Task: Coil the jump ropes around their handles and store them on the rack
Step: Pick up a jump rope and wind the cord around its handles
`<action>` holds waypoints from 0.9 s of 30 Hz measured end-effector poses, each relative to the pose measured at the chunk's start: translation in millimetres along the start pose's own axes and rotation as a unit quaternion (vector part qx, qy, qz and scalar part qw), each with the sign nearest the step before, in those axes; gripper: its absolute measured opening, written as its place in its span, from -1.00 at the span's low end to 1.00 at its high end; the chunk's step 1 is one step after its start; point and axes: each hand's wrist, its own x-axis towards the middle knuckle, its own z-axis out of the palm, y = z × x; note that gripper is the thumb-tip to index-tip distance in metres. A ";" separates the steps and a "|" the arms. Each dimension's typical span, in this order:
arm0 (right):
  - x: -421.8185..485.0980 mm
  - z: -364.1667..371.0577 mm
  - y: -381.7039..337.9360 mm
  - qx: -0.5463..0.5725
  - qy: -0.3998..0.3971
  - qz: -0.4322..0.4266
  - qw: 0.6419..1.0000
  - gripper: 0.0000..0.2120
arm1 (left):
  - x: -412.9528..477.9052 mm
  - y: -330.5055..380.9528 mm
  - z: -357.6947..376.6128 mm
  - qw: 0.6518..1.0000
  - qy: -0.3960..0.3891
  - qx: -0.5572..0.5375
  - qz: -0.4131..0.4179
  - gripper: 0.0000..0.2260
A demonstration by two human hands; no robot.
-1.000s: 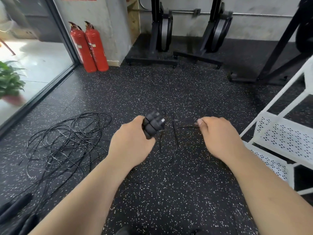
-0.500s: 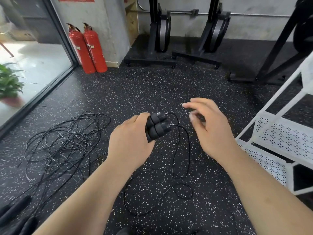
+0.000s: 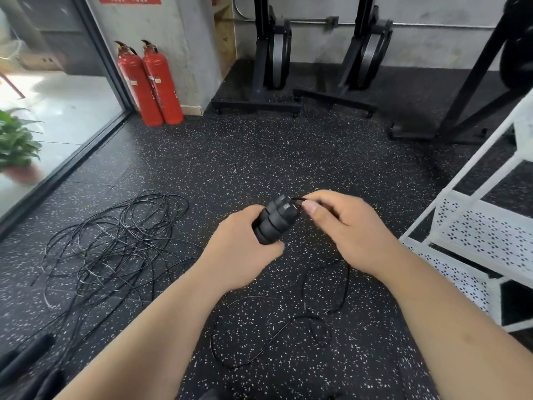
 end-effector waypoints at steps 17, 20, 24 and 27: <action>-3.8 30.9 -9.5 -0.036 0.172 0.026 0.984 -0.80 | 0.7 16.9 19.1 0.801 -0.047 -0.571 -0.173 -0.66; -9.1 44.3 -19.0 -0.061 0.195 -0.009 0.979 -0.78 | 3.8 14.2 18.5 0.768 -0.013 -0.610 -0.196 -0.65; -14.7 64.5 -25.3 -0.060 0.169 -0.052 0.982 -0.77 | 2.3 23.0 21.5 0.704 0.006 -0.678 -0.211 -0.65; -13.8 69.4 -24.1 -0.080 0.154 -0.071 0.982 -0.75 | 3.8 22.0 23.4 0.708 0.019 -0.672 -0.217 -0.62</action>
